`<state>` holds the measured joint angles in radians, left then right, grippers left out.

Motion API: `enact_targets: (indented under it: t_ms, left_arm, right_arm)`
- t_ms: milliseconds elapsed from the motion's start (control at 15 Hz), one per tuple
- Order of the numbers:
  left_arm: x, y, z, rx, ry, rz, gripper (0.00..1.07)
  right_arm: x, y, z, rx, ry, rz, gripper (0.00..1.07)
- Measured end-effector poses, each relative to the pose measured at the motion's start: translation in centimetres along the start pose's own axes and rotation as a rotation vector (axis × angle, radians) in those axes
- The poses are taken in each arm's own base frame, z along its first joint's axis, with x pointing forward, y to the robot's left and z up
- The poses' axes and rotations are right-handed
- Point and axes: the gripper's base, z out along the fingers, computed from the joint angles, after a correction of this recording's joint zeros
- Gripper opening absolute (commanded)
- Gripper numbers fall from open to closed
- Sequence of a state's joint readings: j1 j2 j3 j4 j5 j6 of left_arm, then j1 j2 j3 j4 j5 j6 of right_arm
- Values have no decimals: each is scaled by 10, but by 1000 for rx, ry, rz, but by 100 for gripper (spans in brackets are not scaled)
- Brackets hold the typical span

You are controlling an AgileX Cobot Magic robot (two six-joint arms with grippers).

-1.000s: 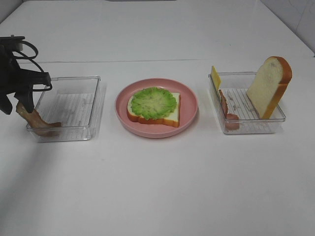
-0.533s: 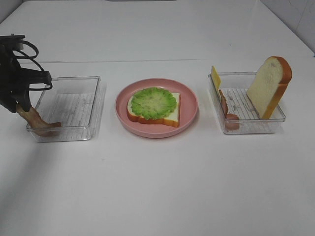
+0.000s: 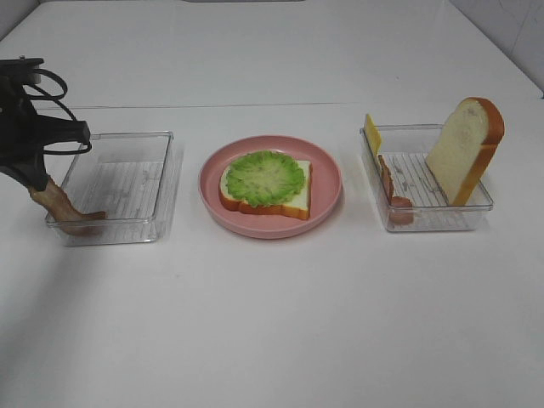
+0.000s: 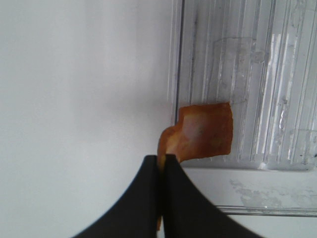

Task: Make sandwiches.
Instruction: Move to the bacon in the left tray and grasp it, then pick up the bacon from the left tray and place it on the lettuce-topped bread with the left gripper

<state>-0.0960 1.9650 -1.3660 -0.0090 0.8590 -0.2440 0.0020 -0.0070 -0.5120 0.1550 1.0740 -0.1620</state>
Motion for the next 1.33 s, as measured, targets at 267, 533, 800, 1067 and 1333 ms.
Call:
enact_targets:
  t_ms: [267,533,800,1067,1333]
  left_arm:
    - [0,0,0,2,-3,-1,0]
    - [-2,-3,-10,28,-26,4,0]
    - [-11,-13,-25,123,-48,11,0]
    - [-24,-24,-45,217,-81,17,0]
    - [-38,-39,-72,358,-139,16,0]
  right_arm:
    - [0,0,0,0,0,0,87]
    - [0,0,0,0,0,0,87]
    - [0,0,0,0,0,0,87]
    - [0,0,0,0,0,0,87]
    - [0,0,0,0,0,0,87]
